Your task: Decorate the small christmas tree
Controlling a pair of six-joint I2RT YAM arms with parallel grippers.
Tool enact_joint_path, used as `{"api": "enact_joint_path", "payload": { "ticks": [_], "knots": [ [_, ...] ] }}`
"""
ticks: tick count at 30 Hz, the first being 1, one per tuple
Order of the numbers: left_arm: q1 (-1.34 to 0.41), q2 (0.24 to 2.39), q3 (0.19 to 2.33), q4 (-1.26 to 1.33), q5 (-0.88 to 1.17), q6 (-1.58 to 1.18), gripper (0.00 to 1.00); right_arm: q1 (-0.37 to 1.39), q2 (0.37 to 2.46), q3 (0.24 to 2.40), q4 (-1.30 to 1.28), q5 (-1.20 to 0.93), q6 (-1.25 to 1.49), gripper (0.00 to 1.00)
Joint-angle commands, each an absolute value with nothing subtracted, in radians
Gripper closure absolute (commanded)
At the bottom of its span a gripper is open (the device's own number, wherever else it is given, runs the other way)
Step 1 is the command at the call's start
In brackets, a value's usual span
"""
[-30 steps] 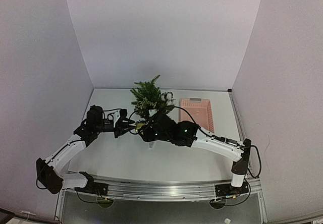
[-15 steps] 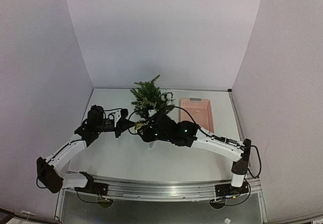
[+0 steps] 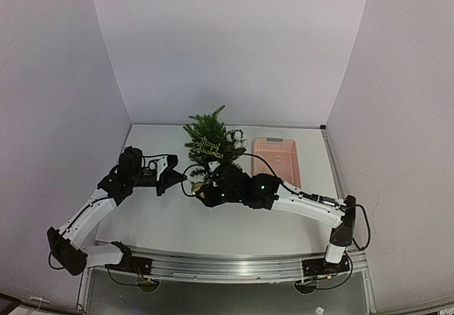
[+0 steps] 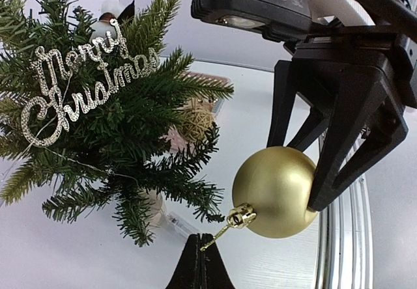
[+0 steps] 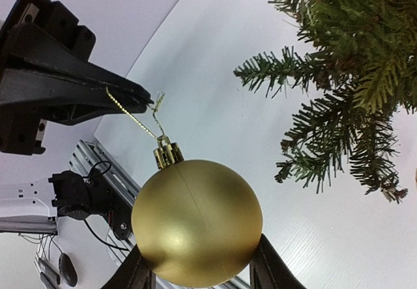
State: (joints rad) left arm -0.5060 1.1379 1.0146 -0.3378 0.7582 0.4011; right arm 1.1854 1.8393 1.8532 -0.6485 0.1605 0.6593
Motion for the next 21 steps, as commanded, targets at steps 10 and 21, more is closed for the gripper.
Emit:
{"api": "enact_joint_path", "payload": {
  "ticks": [10, 21],
  "knots": [
    [-0.511, 1.242, 1.119, -0.616, 0.709, 0.625, 1.00, 1.185, 1.798, 1.806, -0.630, 0.095, 0.636, 0.32],
    [-0.523, 1.285, 1.147, -0.640, 0.587, 0.850, 1.00, 1.185, 1.761, 1.797, -0.626, 0.110, 0.622, 0.30]
  ]
}}
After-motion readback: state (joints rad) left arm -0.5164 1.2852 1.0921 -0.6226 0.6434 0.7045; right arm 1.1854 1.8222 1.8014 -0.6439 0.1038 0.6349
